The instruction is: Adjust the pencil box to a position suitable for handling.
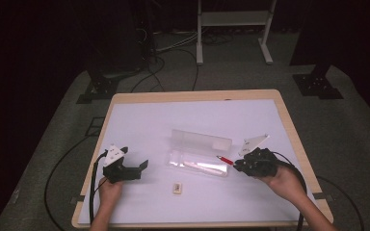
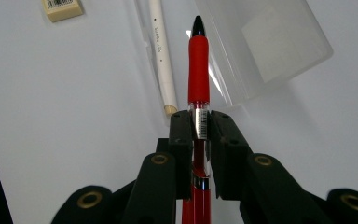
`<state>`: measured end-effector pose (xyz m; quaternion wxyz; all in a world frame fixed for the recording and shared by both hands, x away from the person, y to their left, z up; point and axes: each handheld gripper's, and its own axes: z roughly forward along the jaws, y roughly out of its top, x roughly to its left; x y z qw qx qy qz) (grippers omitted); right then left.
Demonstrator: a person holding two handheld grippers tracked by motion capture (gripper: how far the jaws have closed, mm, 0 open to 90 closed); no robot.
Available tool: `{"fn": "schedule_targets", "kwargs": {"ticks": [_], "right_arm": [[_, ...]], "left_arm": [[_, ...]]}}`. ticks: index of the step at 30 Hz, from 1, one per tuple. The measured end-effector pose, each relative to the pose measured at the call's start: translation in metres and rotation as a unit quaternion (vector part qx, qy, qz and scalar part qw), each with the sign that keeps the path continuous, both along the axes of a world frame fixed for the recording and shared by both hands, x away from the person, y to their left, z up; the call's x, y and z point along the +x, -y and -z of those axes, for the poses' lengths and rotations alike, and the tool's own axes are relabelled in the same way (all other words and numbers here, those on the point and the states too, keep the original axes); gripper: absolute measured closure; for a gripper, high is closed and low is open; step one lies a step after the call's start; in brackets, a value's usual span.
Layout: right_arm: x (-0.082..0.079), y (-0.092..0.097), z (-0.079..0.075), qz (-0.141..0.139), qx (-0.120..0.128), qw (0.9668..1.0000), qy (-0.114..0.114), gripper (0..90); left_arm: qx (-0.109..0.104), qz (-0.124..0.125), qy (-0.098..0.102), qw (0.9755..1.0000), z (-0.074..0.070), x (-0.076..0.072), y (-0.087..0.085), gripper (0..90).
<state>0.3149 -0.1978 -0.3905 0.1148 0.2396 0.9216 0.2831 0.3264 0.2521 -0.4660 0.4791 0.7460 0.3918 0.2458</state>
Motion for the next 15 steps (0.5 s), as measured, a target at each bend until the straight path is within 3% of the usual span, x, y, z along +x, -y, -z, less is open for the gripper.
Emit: {"fn": "schedule_targets", "kwargs": {"ticks": [15], "right_arm": [[0.006,-0.014,-0.001,-0.015,0.0,0.9999,0.004,78.9]], "left_arm": [[0.001,0.001,0.001,1.0,0.0,0.0,0.0,0.0]]}}
